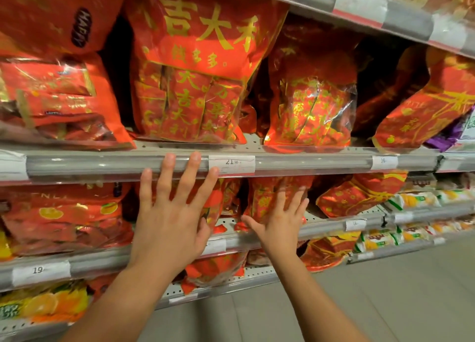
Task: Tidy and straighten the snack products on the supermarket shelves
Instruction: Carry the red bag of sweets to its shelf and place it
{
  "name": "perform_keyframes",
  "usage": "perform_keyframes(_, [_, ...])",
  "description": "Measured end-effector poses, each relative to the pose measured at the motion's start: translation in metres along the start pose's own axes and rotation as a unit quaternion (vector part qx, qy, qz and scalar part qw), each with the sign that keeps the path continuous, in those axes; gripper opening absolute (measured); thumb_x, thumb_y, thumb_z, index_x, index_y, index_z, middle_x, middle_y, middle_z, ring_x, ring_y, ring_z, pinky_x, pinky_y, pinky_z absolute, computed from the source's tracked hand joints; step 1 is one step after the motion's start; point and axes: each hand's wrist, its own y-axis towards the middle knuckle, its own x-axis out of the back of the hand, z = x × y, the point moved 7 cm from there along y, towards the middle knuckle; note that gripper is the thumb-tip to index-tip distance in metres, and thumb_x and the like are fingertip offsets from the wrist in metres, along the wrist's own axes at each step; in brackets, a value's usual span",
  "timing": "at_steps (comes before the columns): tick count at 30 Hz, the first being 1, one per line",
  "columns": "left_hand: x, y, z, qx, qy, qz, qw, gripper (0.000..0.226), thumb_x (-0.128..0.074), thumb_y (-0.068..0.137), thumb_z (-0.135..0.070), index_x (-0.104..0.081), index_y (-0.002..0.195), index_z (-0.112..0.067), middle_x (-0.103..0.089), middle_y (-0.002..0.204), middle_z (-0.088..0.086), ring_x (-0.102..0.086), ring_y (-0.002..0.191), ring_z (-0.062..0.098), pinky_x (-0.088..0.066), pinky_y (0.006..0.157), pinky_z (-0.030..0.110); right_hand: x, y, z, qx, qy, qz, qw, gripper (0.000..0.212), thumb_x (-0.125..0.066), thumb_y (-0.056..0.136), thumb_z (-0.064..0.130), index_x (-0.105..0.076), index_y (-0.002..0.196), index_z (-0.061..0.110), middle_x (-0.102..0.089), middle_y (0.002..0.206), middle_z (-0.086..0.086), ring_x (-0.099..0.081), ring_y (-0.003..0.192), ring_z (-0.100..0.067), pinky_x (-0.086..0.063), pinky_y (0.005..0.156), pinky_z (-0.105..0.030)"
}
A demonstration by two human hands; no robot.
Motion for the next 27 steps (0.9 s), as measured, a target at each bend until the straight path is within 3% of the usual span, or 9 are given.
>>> perform_keyframes(5, [0.0, -0.001, 0.002, -0.007, 0.005, -0.01, 1.0, 0.097, -0.067, 0.077, -0.041, -0.022, 0.161, -0.027, -0.009, 0.17, 0.011, -0.004, 0.155, 0.043, -0.009, 0.12, 0.068, -0.009, 0.009, -0.001, 0.019, -0.004, -0.022, 1.0, 0.111, -0.061, 0.074, 0.082, -0.024, 0.155, 0.017, -0.02, 0.162, -0.026, -0.014, 0.15, -0.05, -0.021, 0.121, -0.061])
perform_keyframes(9, [-0.002, -0.002, 0.002, -0.007, 0.007, -0.014, 1.0, 0.097, -0.066, 0.078, -0.04, -0.019, 0.162, -0.028, -0.008, 0.17, 0.011, -0.003, 0.155, 0.043, -0.008, 0.12, 0.068, -0.001, 0.018, -0.005, 0.075, 0.022, -0.025, 0.997, 0.112, -0.062, 0.078, 0.077, -0.007, 0.162, 0.026, -0.017, 0.164, -0.024, -0.02, 0.149, -0.045, -0.023, 0.122, -0.055])
perform_keyframes(18, [-0.001, -0.003, 0.002, -0.009, -0.003, 0.002, 1.0, 0.097, -0.064, 0.078, -0.042, -0.018, 0.162, -0.027, -0.006, 0.17, 0.011, -0.002, 0.155, 0.043, -0.008, 0.12, 0.068, 0.008, 0.015, -0.01, 0.047, 0.019, 0.04, 0.998, 0.12, -0.071, 0.075, 0.072, 0.004, 0.16, 0.033, -0.005, 0.168, -0.014, -0.011, 0.153, -0.04, -0.024, 0.123, -0.053])
perform_keyframes(21, [0.002, -0.004, 0.005, -0.018, -0.02, 0.02, 0.999, 0.097, -0.062, 0.08, -0.043, -0.013, 0.163, -0.029, -0.001, 0.171, 0.009, 0.001, 0.156, 0.041, -0.009, 0.12, 0.067, 0.031, -0.001, -0.004, 0.042, 0.012, 0.036, 0.998, 0.104, -0.073, 0.08, 0.061, -0.012, 0.158, 0.027, -0.018, 0.165, -0.018, -0.025, 0.15, -0.04, -0.037, 0.116, -0.055])
perform_keyframes(23, [0.005, -0.005, 0.006, -0.024, -0.031, 0.036, 0.999, 0.095, -0.057, 0.084, -0.046, -0.007, 0.163, -0.03, 0.003, 0.171, 0.008, 0.006, 0.156, 0.039, -0.007, 0.121, 0.065, 0.055, -0.019, 0.012, 0.06, 0.052, -0.006, 0.997, 0.09, -0.073, 0.087, 0.042, -0.021, 0.158, 0.024, -0.024, 0.163, -0.018, -0.029, 0.149, -0.037, -0.038, 0.116, -0.052])
perform_keyframes(27, [0.022, -0.01, 0.014, -0.019, -0.09, 0.03, 0.995, 0.091, -0.053, 0.088, -0.043, -0.004, 0.163, -0.029, 0.002, 0.171, 0.005, 0.006, 0.157, 0.03, -0.009, 0.124, 0.059, 0.103, -0.059, 0.077, 0.232, 0.146, -0.079, 0.958, 0.064, -0.07, 0.087, 0.02, -0.048, 0.147, 0.014, -0.04, 0.156, -0.011, -0.04, 0.143, -0.028, -0.038, 0.115, -0.042])
